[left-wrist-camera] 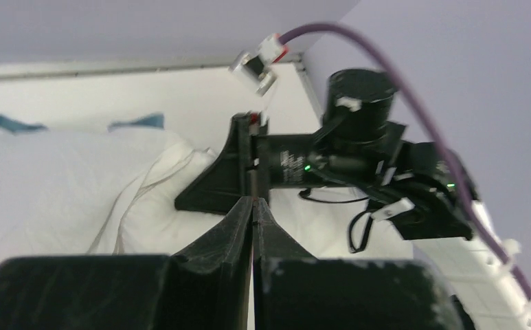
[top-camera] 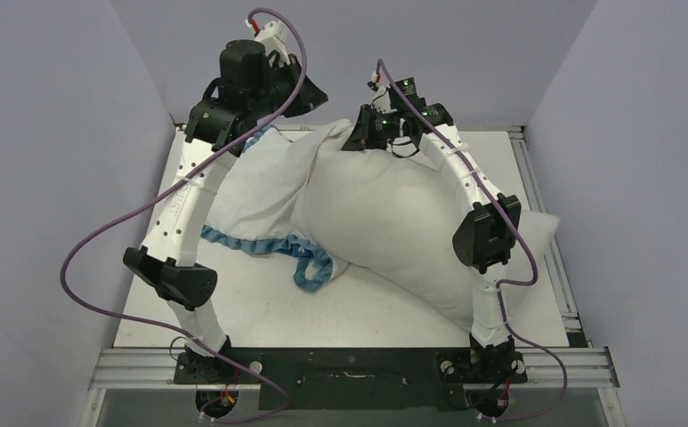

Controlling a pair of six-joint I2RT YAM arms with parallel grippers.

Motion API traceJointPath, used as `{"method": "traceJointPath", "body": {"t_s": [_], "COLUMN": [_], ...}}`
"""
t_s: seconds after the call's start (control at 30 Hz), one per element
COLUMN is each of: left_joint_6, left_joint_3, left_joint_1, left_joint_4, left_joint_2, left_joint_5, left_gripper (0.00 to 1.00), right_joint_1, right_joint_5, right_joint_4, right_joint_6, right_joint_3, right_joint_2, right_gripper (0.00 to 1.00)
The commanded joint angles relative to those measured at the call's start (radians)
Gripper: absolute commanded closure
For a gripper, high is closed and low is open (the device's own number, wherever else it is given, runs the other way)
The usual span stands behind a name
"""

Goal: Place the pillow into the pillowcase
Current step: Stuff the pillow into the pillowcase.

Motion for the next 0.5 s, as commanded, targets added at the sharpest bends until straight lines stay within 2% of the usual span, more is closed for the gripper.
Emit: {"method": "traceJointPath", "body": {"t_s": [0.0, 0.1, 0.2, 0.27, 0.37, 0.4, 0.47], "left_joint_6": [0.083, 0.099, 0.07, 0.058, 0.074, 0.091, 0.114], "left_joint_3": [0.17, 0.275, 0.232, 0.18, 0.123, 0.098, 0.039], "left_joint_1": [0.001, 0.005, 0.007, 0.021, 0.05, 0.059, 0.082], "left_joint_4": [-0.005, -0.117, -0.094, -0.103, -0.13, -0.122, -0.101], "left_joint_2": [-0.003, 0.054, 0.056, 0.057, 0.079, 0.086, 0.105], "left_joint_5": [0.062, 0.038, 0.043, 0.021, 0.058, 0.083, 0.106], "left_gripper": [1.0, 1.0, 0.99, 0.83, 0.49, 0.41, 0.31], "right_joint_1": [0.031, 0.042, 0.065, 0.074, 0.082, 0.083, 0.084], "right_joint_5": [0.117, 0.172, 0.196, 0.176, 0.181, 0.18, 0.176], "right_joint_4": [-0.017, -0.041, -0.002, 0.022, 0.045, 0.057, 0.074], "right_joint_6": [-0.026, -0.063, -0.076, -0.074, -0.082, -0.081, -0.08], "right_joint_3": [0.028, 0.044, -0.033, -0.098, -0.18, -0.215, -0.246], "right_joint_2": [-0.045, -0.054, -0.1, -0.117, -0.142, -0.148, -0.152], "right_gripper": [0.95, 0.95, 0.95, 0.95, 0.95, 0.95, 0.95]}}
